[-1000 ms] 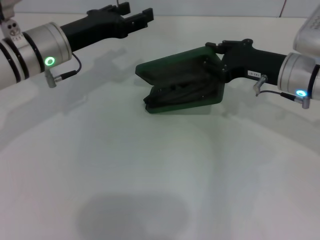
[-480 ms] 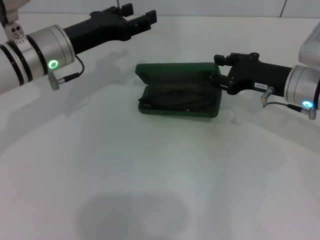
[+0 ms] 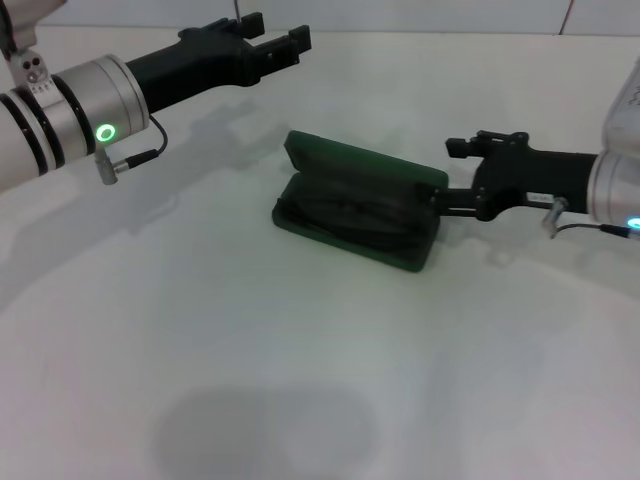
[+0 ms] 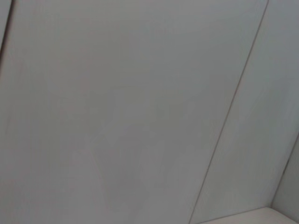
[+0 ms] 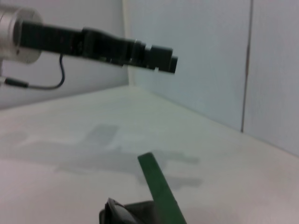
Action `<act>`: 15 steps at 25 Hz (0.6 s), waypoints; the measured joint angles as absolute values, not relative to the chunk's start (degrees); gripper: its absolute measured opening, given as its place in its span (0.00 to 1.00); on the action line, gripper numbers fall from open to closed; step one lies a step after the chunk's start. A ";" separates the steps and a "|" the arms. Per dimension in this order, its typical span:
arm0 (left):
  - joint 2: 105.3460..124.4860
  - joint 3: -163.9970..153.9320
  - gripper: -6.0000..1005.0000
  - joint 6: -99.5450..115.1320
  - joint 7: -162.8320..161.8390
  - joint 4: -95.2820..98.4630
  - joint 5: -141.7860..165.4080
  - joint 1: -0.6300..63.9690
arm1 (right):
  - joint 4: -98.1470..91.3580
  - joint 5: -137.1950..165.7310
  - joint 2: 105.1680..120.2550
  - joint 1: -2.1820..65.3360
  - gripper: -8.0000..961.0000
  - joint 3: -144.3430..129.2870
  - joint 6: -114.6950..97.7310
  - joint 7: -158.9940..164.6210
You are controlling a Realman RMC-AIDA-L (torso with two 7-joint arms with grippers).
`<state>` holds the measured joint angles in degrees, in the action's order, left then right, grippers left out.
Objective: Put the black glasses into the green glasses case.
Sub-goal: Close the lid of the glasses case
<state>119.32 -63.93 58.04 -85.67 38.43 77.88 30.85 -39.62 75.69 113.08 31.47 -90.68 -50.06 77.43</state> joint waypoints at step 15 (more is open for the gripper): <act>119.50 -63.89 0.79 57.76 -83.09 37.83 77.87 31.40 | -35.60 92.92 110.46 36.86 0.80 -77.79 -63.86 81.01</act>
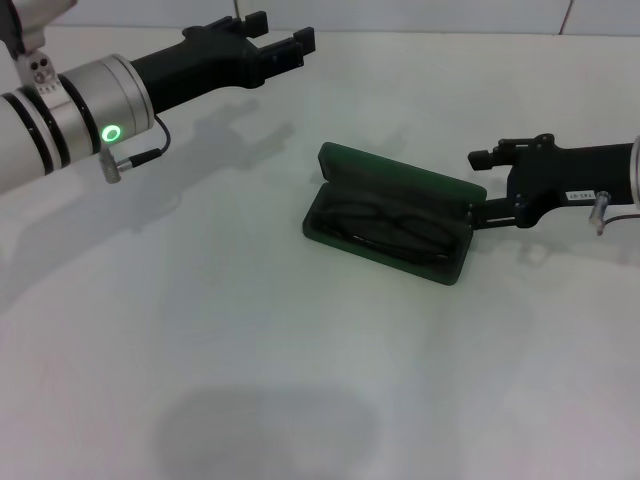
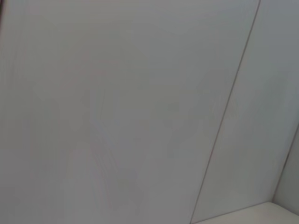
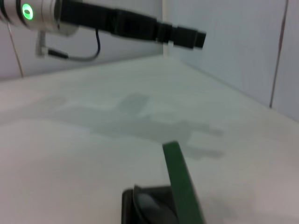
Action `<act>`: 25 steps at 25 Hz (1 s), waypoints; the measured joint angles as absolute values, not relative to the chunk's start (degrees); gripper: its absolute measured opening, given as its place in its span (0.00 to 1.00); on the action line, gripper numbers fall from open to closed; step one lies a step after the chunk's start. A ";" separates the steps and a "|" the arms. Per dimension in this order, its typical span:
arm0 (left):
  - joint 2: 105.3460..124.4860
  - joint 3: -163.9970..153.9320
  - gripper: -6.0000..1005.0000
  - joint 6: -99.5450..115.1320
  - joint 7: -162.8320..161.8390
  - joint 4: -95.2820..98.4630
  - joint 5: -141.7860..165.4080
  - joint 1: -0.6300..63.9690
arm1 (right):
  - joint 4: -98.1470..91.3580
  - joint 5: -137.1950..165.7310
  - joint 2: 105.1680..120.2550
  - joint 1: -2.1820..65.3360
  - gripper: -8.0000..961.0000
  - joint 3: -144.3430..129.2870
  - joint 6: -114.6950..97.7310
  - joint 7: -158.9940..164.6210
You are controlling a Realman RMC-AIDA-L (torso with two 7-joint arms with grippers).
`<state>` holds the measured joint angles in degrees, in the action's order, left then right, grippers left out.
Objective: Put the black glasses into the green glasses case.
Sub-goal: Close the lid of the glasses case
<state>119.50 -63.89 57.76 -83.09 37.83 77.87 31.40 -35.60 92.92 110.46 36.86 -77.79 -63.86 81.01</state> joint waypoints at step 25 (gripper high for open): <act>119.54 -63.81 0.79 57.59 -82.14 36.94 77.60 31.45 | -40.85 94.82 115.78 36.96 0.79 -79.31 -70.91 76.01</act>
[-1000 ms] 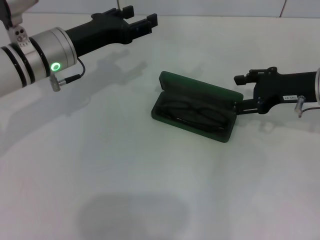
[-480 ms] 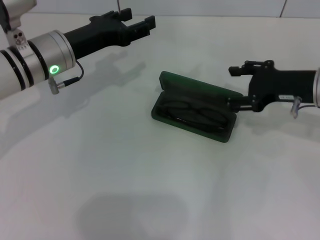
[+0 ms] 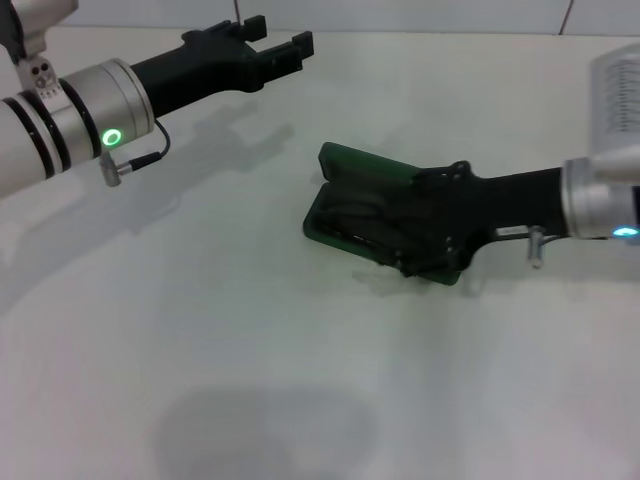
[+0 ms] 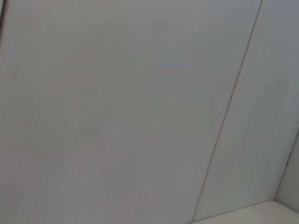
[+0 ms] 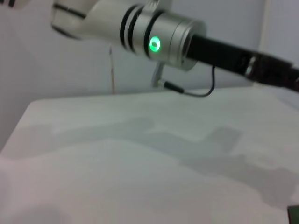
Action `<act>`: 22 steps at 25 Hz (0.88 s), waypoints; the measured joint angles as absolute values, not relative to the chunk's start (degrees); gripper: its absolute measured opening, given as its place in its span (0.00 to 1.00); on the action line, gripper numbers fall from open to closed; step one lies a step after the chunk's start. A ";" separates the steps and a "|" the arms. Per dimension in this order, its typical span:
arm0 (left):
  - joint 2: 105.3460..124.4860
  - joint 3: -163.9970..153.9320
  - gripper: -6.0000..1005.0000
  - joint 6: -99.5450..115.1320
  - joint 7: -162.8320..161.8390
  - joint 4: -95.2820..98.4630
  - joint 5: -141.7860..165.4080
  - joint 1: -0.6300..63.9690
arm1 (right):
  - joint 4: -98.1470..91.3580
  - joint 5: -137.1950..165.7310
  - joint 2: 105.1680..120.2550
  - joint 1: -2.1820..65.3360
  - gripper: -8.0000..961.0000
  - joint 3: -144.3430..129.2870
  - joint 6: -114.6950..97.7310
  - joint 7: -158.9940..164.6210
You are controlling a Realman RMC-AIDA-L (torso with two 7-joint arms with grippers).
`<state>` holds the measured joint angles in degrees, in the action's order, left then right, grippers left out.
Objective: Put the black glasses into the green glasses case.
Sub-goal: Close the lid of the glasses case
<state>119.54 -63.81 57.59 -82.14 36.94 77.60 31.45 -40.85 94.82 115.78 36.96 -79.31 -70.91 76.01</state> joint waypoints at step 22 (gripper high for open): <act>119.48 -63.76 0.79 56.65 -81.40 36.19 77.33 31.62 | -48.06 95.46 115.48 34.69 0.78 -82.87 -69.34 78.80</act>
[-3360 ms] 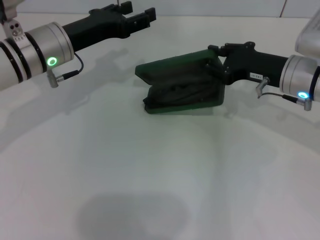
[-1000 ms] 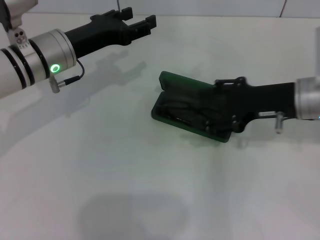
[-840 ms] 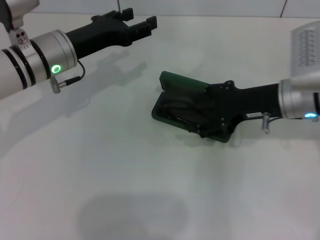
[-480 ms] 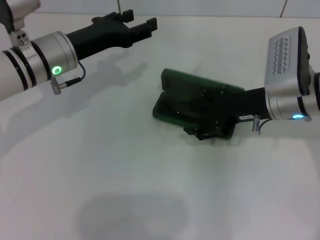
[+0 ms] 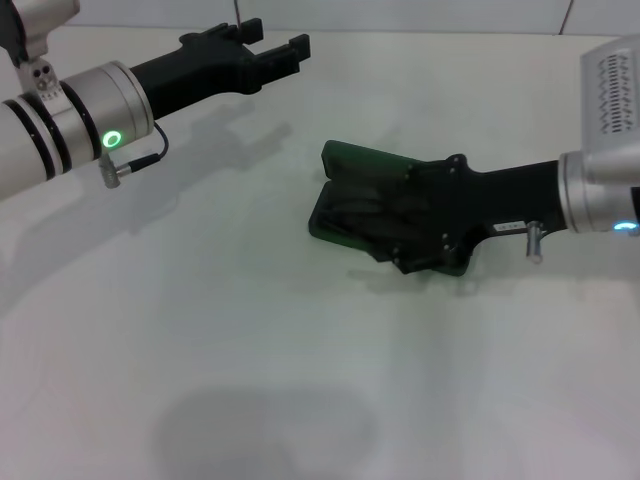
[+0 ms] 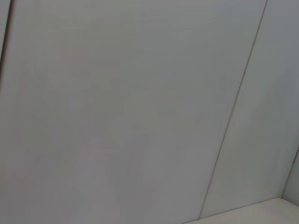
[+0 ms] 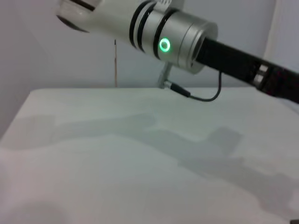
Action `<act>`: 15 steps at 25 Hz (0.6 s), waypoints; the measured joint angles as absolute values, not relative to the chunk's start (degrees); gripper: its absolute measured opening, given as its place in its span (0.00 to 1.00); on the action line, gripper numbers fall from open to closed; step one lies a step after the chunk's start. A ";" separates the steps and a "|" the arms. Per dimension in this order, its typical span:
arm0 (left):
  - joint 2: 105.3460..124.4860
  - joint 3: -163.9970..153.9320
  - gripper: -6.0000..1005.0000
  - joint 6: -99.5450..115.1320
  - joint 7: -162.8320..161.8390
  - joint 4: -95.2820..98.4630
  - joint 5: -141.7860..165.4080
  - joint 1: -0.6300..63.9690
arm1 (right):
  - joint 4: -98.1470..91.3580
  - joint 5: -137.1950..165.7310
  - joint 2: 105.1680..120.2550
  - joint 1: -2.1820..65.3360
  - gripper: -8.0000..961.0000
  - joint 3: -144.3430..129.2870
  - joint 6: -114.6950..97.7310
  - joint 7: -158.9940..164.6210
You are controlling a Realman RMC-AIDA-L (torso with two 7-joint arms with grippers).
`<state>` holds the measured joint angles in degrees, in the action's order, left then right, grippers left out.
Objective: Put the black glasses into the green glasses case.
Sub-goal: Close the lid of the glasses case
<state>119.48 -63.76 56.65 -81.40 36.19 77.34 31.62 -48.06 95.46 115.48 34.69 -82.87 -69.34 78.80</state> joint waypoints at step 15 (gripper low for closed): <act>118.65 -64.49 0.79 57.53 -90.55 37.01 87.95 33.73 | -53.36 92.49 115.87 25.15 0.78 -59.17 -74.01 78.69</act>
<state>118.65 -64.49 57.53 -90.55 37.01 87.95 33.73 -53.36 92.49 115.87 25.15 -59.17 -74.01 78.69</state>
